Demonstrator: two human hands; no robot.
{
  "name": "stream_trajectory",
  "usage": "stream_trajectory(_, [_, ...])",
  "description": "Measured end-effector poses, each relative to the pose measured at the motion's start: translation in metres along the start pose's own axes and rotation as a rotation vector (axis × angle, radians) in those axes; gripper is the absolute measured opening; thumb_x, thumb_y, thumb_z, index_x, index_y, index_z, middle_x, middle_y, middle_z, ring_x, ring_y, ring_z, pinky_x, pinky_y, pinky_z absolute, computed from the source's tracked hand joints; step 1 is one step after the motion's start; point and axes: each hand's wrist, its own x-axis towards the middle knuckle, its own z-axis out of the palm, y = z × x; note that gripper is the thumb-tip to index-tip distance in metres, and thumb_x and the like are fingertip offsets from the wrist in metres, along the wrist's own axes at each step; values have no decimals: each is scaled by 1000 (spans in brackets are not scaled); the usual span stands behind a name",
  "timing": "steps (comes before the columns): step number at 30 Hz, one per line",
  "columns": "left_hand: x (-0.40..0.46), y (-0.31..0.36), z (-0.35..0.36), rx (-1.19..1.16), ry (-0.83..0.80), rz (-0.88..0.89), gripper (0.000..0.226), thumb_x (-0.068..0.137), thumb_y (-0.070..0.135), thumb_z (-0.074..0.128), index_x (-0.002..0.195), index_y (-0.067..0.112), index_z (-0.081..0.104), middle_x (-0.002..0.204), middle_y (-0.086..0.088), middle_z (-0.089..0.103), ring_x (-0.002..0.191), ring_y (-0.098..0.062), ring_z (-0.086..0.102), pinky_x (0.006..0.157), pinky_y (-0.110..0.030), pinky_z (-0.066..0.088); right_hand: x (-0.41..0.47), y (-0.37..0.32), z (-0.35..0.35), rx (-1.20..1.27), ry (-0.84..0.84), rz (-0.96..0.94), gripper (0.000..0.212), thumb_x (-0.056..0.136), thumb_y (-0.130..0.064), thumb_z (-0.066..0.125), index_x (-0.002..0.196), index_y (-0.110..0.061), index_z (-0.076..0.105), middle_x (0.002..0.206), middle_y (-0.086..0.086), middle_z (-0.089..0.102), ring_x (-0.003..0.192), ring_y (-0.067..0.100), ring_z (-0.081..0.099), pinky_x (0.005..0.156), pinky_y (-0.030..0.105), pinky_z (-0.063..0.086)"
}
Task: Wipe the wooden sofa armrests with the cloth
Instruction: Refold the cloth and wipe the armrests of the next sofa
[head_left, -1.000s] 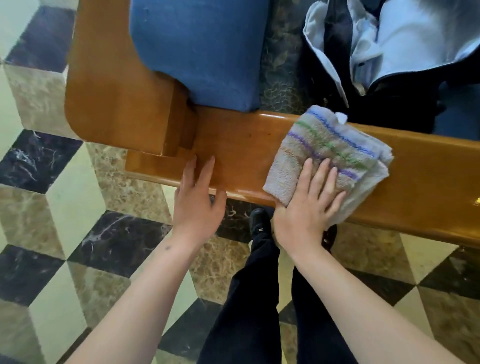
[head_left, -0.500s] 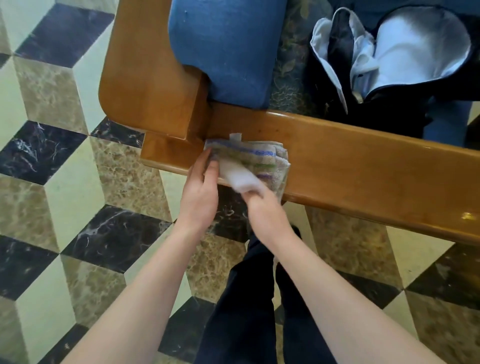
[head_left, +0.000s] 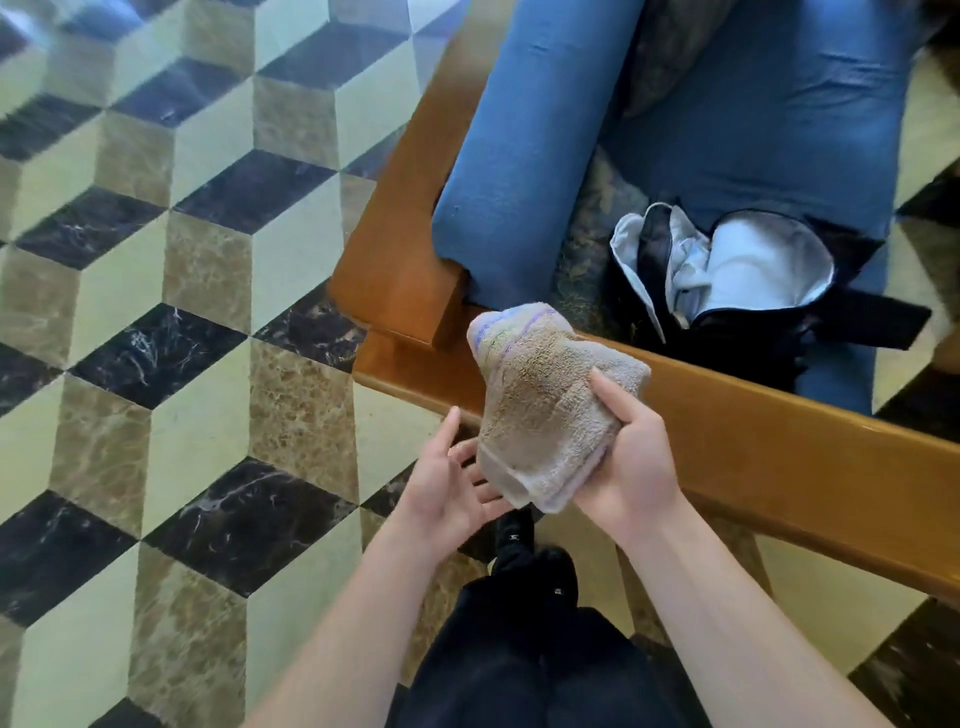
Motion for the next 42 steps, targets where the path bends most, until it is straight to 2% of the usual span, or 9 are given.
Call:
stream_trajectory(4, [-57,8,15,-325,-240,92,80,98,65,45,152,6,45,158,-24,42,148,-41,35,125,-55,21,-34,-3,28,10,-103,39,45,105,-38,46,136,-14,69,141,14,66,126,33,66,108,51,47])
stream_trajectory(9, [-108,51,4,-259,-132,273,59,87,44,75,130,7,59,122,-18,69,119,-32,62,110,-41,41,-61,-13,69,-33,-255,61,46,103,-36,44,131,-12,72,144,16,63,130,32,63,102,48,56])
stream_trajectory(13, [-141,94,-12,-131,-167,283,73,90,55,69,138,2,54,113,-20,70,100,-34,69,86,-51,58,-66,-24,108,-124,-335,117,47,102,-37,47,137,-12,67,146,16,62,131,33,62,103,48,55])
stream_trajectory(17, [-159,135,-28,57,-278,152,86,90,75,47,132,2,63,134,-25,63,127,-41,57,111,-66,39,-50,-20,157,-254,-371,201,53,95,-34,60,140,-7,64,143,19,63,126,38,63,109,53,48])
stream_trajectory(21, [-171,184,-48,-192,-485,276,80,101,66,40,152,6,46,153,-22,49,145,-39,42,123,-54,22,-21,3,219,-333,-449,247,62,78,-27,84,133,-2,68,135,24,66,116,41,68,99,52,56])
stream_trajectory(24, [-178,235,-85,-306,-457,373,78,99,60,53,152,3,45,150,-24,52,140,-39,46,122,-54,26,7,26,264,-363,-431,288,69,66,-22,93,128,-1,71,129,24,69,109,41,71,94,51,58])
stream_trajectory(33, [-212,384,-188,85,-317,471,32,102,22,65,131,10,67,126,-18,70,115,-35,69,92,-46,57,90,98,403,-468,-410,340,59,75,-16,86,129,0,69,124,25,70,102,40,70,92,49,57])
stream_trajectory(38, [-217,440,-209,253,-233,476,35,94,19,73,128,21,69,134,-19,67,125,-40,63,105,-59,49,124,106,434,-555,-473,290,57,79,-23,86,130,-4,70,126,23,70,107,39,70,99,49,51])
stream_trajectory(42, [-208,496,-195,317,-153,487,51,83,16,77,132,14,63,125,-23,71,114,-42,69,97,-58,56,158,84,456,-586,-556,276,44,87,-28,81,127,-9,73,121,14,75,110,31,72,95,45,57])
